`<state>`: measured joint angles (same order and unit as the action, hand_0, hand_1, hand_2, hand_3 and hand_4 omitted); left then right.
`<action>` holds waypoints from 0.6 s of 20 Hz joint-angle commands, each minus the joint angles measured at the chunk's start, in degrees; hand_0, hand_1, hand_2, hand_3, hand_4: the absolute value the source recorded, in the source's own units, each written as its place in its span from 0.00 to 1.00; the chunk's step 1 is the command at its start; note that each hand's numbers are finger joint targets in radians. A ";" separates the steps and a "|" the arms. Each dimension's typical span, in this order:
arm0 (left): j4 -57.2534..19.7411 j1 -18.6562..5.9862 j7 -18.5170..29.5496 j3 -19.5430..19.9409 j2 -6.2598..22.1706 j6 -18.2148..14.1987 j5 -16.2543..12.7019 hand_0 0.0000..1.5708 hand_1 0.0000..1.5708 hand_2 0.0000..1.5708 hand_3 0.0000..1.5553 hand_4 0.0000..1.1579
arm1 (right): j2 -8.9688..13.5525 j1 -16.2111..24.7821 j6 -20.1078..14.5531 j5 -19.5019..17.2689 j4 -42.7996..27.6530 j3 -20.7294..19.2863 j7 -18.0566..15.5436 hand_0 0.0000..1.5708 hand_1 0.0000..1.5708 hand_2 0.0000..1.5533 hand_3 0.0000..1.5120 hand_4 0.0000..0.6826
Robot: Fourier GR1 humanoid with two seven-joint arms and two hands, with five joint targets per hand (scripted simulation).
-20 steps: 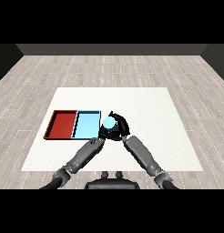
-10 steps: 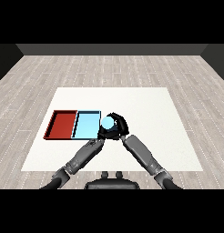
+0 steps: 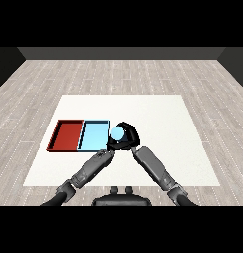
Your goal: Pick the blue can and put it in the blue box
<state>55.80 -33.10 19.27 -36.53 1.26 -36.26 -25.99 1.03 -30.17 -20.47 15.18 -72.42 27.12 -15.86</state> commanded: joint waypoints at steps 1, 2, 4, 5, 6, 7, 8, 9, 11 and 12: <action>-4.84 -3.86 1.63 4.84 -1.20 3.22 0.37 1.00 1.00 0.99 0.95 0.99 | -0.84 1.21 5.77 1.10 3.21 -3.23 -3.69 0.91 0.91 0.94 0.91 0.76; -0.47 -1.06 -0.04 -0.40 -1.22 -3.50 0.80 1.00 1.00 0.99 0.94 0.99 | -0.99 0.28 4.94 0.48 2.50 -3.87 -2.73 0.85 0.85 0.90 0.86 0.73; -0.95 -1.07 0.48 1.93 -1.23 -0.93 1.76 1.00 1.00 0.99 0.94 0.98 | -0.07 4.15 1.64 -3.22 -1.04 -1.97 0.41 0.46 0.46 0.46 0.17 0.16; -0.94 -1.04 0.46 1.98 -1.23 -0.89 1.82 1.00 1.00 0.99 0.94 0.98 | -0.99 0.66 -0.95 -4.70 0.04 -0.36 2.61 0.00 0.00 0.00 0.00 0.00; -0.92 -1.01 0.44 2.04 -1.24 -0.85 1.90 1.00 1.00 0.99 0.94 0.98 | -1.00 0.74 -0.91 -4.83 -0.08 -0.36 2.76 0.00 0.00 0.00 0.00 0.00; -0.89 -0.97 0.42 2.09 -1.24 -0.81 1.97 1.00 1.00 0.99 0.94 0.98 | -1.00 0.80 -0.87 -4.93 -0.15 -0.38 2.86 0.00 0.00 0.00 0.00 0.00; -0.87 -0.94 0.40 2.14 -1.24 -0.77 2.03 1.00 1.00 0.99 0.94 0.98 | -1.00 0.85 -0.82 -5.00 -0.20 -0.41 2.92 0.00 0.00 0.00 0.00 0.00; 5.70 1.45 -4.84 2.05 -0.26 -2.12 6.27 1.00 1.00 0.99 0.94 0.98 | -1.00 0.88 -0.77 -5.04 -0.20 -0.44 2.92 0.00 0.00 0.00 0.00 0.00; -3.14 -0.89 3.35 -0.07 -1.23 -0.97 -0.97 1.00 1.00 0.99 0.94 0.98 | -0.83 1.48 1.68 -6.32 -1.13 -2.91 4.12 0.00 0.00 0.00 0.00 0.00; 1.47 0.46 -0.59 -1.07 -1.23 -3.50 1.06 1.00 1.00 1.00 0.95 0.99 | -1.01 1.70 -0.21 -7.22 -2.43 -0.82 4.64 0.00 0.00 0.00 0.00 0.00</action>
<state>55.11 -32.96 19.46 -35.81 0.57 -37.34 -24.05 0.36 -28.86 -20.75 9.83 -73.58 26.15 -12.92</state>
